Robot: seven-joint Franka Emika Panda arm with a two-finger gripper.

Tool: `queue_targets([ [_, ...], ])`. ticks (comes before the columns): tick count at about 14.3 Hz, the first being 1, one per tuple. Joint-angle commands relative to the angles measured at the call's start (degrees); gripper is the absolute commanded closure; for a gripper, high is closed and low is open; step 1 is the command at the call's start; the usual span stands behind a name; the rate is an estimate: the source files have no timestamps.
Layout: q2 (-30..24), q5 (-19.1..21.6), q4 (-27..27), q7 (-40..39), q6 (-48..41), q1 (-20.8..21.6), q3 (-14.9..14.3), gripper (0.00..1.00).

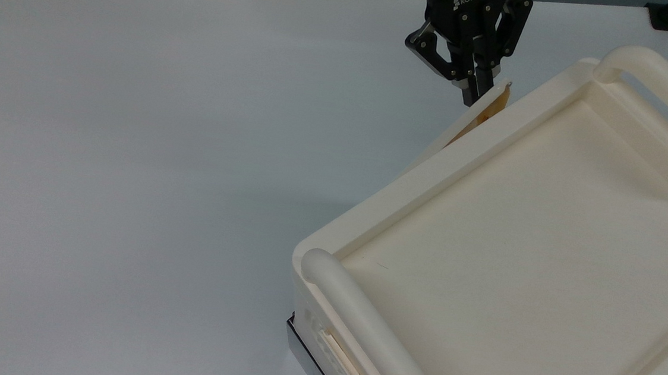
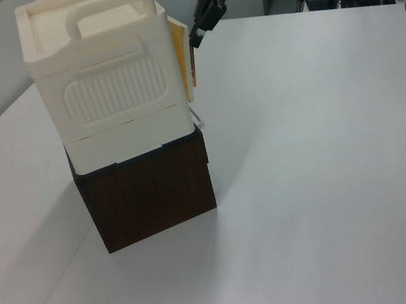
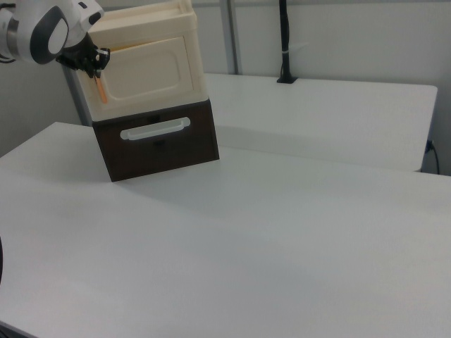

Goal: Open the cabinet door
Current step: 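Swing the door open on its hinge by sweeping the gripper sideways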

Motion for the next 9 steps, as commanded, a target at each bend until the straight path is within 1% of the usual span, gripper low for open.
queue_targets([
  [1, -1.64, 0.21, -2.56, -0.12, -3.60, -3.26, -0.32, 0.79],
  [2, -1.82, 0.21, -2.56, -0.12, -5.26, -3.88, -0.41, 0.75],
  [3, -2.34, 0.21, -2.56, -0.21, -7.11, -4.67, -0.50, 0.66],
  [4, -2.70, 0.13, -2.56, -0.21, -8.87, -5.37, -0.50, 0.63],
  [6, -3.75, 0.04, -2.56, -0.21, -12.82, -6.95, -0.76, 0.53],
  [7, -4.45, 0.04, -2.56, -0.21, -15.01, -8.61, -0.76, 0.48],
  [9, -5.51, -0.40, -2.56, -0.30, -17.75, -10.64, -1.20, 0.42],
])
